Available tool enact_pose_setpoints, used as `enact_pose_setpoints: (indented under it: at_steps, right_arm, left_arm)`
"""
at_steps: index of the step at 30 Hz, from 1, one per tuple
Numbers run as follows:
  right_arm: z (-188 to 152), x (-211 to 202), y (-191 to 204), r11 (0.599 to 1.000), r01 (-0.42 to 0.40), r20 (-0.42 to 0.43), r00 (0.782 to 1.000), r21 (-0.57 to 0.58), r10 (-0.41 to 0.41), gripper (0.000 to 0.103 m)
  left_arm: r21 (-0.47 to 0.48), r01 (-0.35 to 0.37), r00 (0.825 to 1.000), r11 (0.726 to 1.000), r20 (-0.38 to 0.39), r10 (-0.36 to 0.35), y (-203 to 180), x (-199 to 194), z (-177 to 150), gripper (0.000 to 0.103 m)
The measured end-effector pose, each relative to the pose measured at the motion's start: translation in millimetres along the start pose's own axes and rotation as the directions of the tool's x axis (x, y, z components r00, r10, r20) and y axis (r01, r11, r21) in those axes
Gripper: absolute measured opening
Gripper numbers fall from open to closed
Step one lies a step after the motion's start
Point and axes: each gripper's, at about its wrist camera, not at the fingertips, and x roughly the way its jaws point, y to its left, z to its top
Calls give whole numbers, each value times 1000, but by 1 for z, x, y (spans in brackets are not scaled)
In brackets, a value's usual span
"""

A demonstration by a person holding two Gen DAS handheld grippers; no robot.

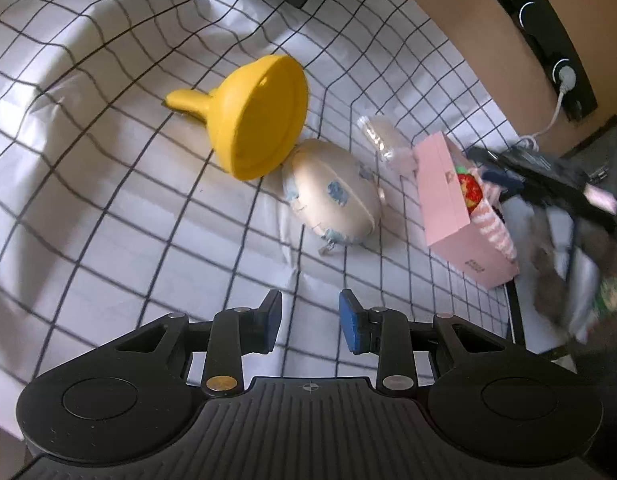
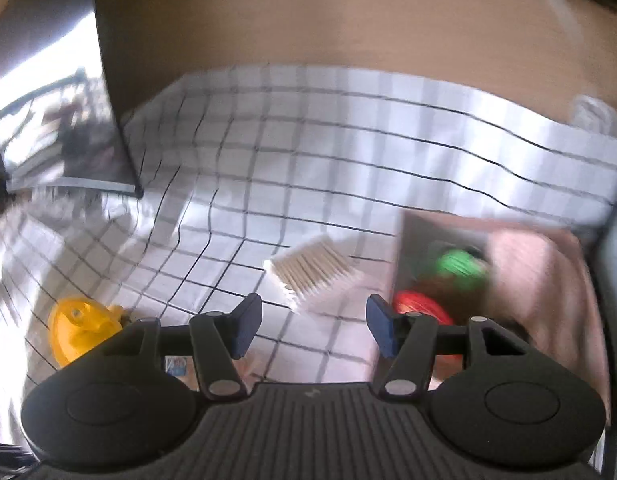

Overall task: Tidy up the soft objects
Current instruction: 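Lower the black bracelet into the pink box and open the right gripper, then grasp the cotton swab pack with the right gripper and lift it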

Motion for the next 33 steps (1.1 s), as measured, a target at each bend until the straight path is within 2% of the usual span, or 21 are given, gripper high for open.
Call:
enact_pose_setpoints:
  at_steps: [4,6,9,12,15,17,19,21,25,29,33]
  right_arm:
    - [31,58,22,986,-11,-102,995,-166,-6,63]
    - [47,83,22,986,-13,-122,992,-164,-7,63]
    - [71,121,8,999,32,-154,987,-8,-33,63]
    - [77,151,-3,985,104,-195,978,139,-76,63]
    - [66,167,1,972,140,-235,967,189,-94,60]
    - [51,160,16,981,135,-232,967,140,-101,53]
    - [34,144,30,993,74,-215,975,91,-53,48]
    - [10,122,44,999,0,-214,977,49,11,47]
    - [-34,74,62,995,-47,-193,981,-84,30,45]
    - [-68,36,54,989,-108,-212,974,-102,84,45]
    - [-97,0,45,979,-83,-191,980,-184,48,45]
  left_arm:
    - [4,-26,999,1000,-22,26,7,-9,-6,34]
    - [1,-50,998,999,-28,50,11,-15,-10,34]
    - [-18,-86,996,996,-33,85,20,-27,-17,34]
    - [-48,-128,991,991,-42,126,32,-38,-23,34]
    - [-81,-166,985,983,-52,162,43,-46,-27,34]
    - [-94,-182,983,979,-53,177,48,-50,-26,34]
    - [-95,-187,982,978,-52,183,50,-50,-23,34]
    - [-90,-182,983,979,-54,178,47,-44,-18,34]
    - [-43,-144,987,989,-84,140,33,-20,-8,34]
    - [12,-104,989,995,-101,105,11,3,7,33]
    - [14,-126,989,992,-69,127,-1,13,25,33]
